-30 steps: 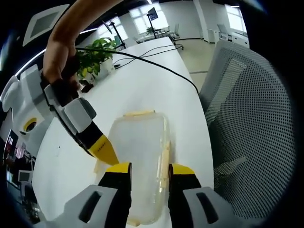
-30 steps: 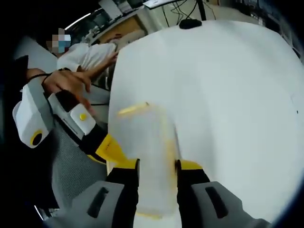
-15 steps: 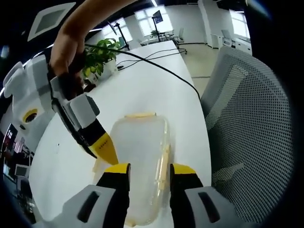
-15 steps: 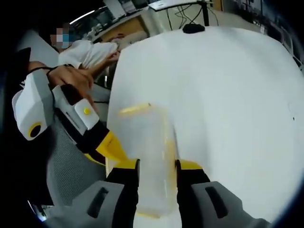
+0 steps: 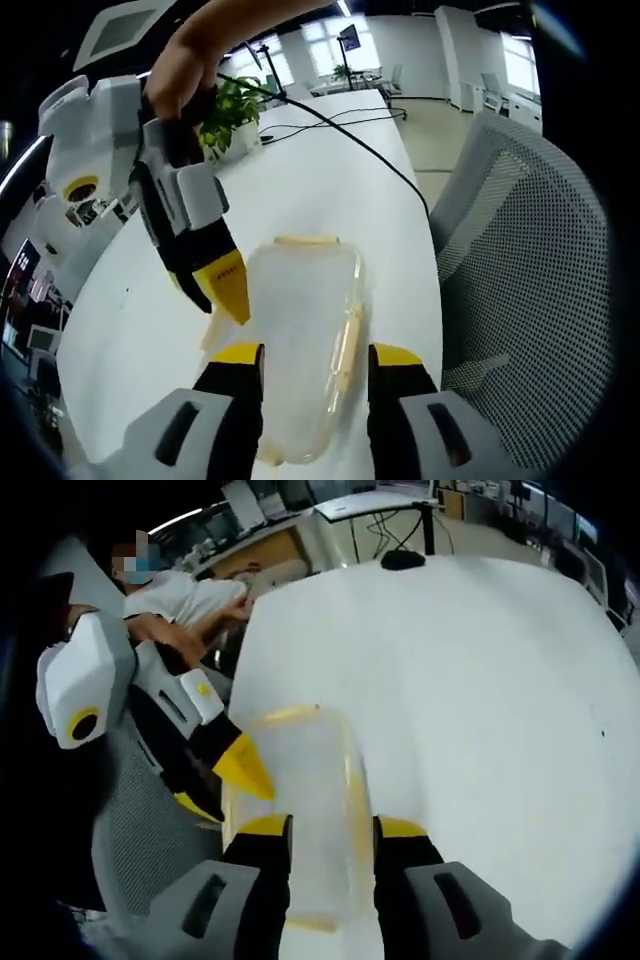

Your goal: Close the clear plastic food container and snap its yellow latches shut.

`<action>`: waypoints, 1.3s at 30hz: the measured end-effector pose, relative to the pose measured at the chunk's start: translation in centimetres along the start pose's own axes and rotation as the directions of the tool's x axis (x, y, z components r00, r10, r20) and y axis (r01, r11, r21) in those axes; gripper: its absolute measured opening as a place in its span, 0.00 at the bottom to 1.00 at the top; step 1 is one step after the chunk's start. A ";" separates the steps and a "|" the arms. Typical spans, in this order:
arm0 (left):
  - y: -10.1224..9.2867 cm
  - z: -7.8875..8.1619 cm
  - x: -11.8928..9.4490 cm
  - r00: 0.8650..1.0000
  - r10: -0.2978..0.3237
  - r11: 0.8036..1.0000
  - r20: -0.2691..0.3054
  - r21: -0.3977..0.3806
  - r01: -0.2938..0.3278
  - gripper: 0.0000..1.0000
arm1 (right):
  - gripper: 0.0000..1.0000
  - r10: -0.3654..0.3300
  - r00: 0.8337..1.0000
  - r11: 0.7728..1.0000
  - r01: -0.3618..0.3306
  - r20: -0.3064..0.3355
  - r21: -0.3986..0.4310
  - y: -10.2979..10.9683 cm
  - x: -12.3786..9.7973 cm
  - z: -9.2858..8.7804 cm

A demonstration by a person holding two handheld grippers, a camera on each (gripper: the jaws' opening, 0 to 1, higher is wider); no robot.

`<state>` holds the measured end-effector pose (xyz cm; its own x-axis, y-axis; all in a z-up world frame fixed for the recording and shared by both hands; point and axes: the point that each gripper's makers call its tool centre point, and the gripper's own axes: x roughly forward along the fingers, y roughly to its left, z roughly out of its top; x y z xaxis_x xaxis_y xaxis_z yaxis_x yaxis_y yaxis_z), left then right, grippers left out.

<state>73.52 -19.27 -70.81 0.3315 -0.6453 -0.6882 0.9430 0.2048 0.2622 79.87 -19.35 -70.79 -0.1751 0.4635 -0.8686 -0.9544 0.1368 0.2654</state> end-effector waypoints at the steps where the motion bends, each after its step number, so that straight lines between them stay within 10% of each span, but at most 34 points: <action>1: 0.1 0.0 -0.1 1.000 0.001 1.000 0.001 -0.005 -0.001 0.36 | 0.29 -0.001 1.000 1.000 0.001 0.002 -0.001 0.0 -0.1 0.0; 18: 2.5 -0.7 -2.0 0.998 0.046 0.976 0.037 -0.213 -0.037 0.49 | 0.39 -0.103 0.989 0.995 0.104 0.109 -0.002 0.5 -2.2 -1.6; 39: 3.9 -2.9 -3.4 0.994 0.099 0.938 0.039 -0.338 -0.080 0.60 | 0.55 -0.266 0.932 0.964 0.258 0.248 0.064 2.2 -3.7 -4.9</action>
<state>76.14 -14.17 -69.40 0.4217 -0.6499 -0.6322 0.8675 0.4922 0.0727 77.27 -25.06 -69.09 0.1508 0.6121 -0.7763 -0.9497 0.3077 0.0581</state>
